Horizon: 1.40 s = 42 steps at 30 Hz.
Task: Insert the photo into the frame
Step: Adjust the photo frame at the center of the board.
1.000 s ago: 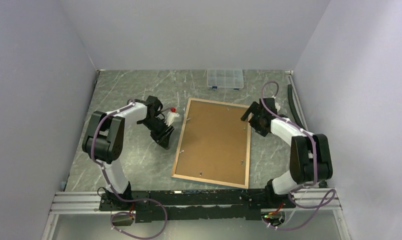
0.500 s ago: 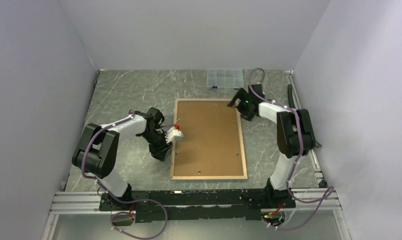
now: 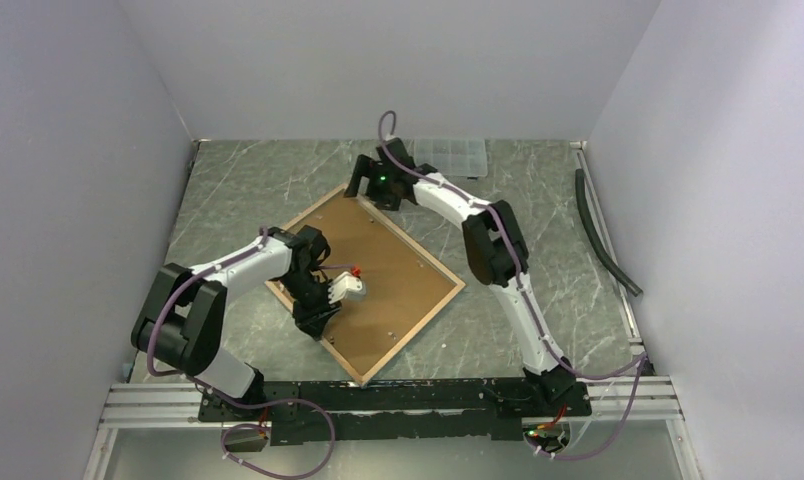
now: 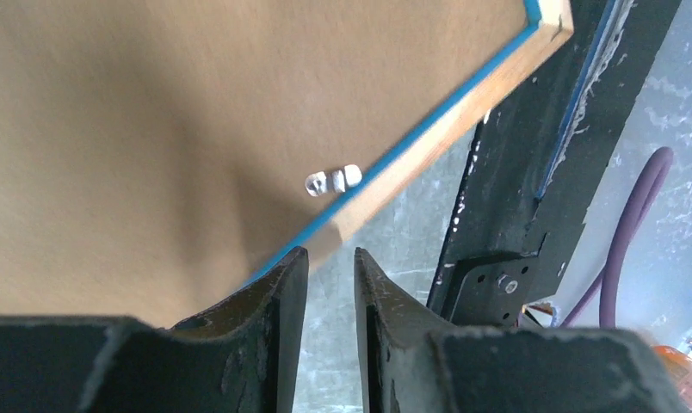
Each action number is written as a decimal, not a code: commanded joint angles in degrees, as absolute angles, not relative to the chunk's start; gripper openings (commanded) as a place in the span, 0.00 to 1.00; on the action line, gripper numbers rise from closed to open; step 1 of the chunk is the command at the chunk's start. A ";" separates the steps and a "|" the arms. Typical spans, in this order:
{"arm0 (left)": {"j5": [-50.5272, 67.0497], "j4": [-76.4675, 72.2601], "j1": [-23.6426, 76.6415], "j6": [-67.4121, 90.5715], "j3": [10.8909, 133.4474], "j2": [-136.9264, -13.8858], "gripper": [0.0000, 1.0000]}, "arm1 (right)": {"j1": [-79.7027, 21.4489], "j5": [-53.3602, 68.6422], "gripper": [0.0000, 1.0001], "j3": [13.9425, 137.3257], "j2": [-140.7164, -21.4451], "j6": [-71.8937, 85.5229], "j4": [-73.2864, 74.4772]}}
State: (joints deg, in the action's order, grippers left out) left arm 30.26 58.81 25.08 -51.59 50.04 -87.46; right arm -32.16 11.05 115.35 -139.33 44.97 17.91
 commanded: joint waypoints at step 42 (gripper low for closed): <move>22.90 50.91 -8.71 -34.95 86.94 -118.83 0.22 | -27.93 21.75 1.00 37.75 -86.30 60.57 -1.19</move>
